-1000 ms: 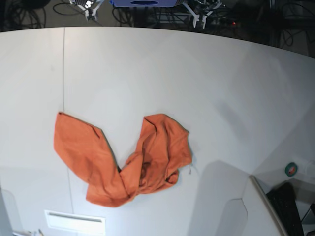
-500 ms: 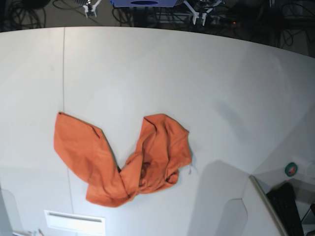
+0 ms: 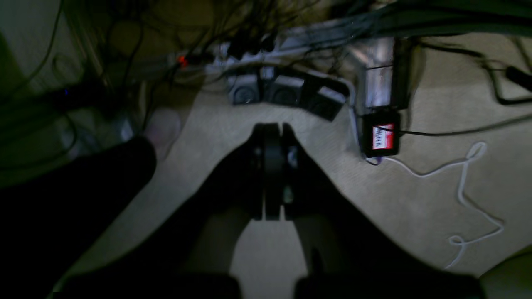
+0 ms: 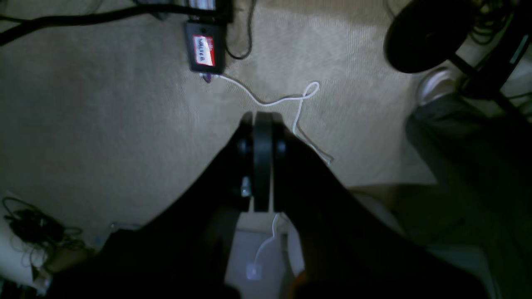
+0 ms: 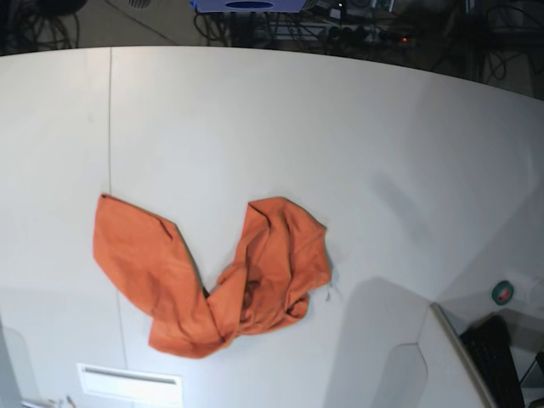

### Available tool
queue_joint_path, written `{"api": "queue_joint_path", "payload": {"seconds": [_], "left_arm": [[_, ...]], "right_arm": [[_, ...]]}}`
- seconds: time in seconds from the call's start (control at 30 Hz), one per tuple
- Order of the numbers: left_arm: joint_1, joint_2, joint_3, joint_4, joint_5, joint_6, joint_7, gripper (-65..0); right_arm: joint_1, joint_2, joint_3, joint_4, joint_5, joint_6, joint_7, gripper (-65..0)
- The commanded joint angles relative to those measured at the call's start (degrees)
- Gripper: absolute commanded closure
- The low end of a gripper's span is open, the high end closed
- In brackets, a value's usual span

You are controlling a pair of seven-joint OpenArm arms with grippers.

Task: Layout the t-shirt on the table in an organized manner, then fold the t-shirt properly

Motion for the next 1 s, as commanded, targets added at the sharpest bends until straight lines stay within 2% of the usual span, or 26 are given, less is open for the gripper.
{"api": "queue_joint_path", "payload": {"seconds": [0.0,0.23,0.5,0.63,0.83,0.97], "left_arm": [[2.3,-0.7,-0.1,2.3,-0.2,0.4,-0.5,0.0],[13.8,-3.8,-0.9,22.1,-1.6,0.4,-0.6,0.0],[22.4,-7.7,-0.8,42.7,-17.7,0.4,-0.4,0.0],[22.7,-7.7,-0.9,48.3,-19.3,0.4,0.0,0.0],[19.7,-7.5,-1.2,53.1,-19.8,0.6,0.0,0.0],[16.0,-6.5,-5.0,53.4,-20.1,0.6,2.1,0.0]], "right_arm": [[-2.4,0.2,0.2,4.0,0.1,-0.1,-0.4,0.0],[-11.7,0.6,0.3,31.1,-0.1,-0.1,-10.8,0.0],[-9.9,1.5,-0.5,54.6,-0.1,0.0,-25.4,0.0],[-4.3,1.9,-5.0,60.0,-0.1,0.1,-28.3,0.0],[7.1,1.8,-15.7,60.1,-0.1,-0.1,-28.4,0.0],[16.2,1.7,-20.4,59.1,-0.2,-0.3,-28.6,0.0]]}}
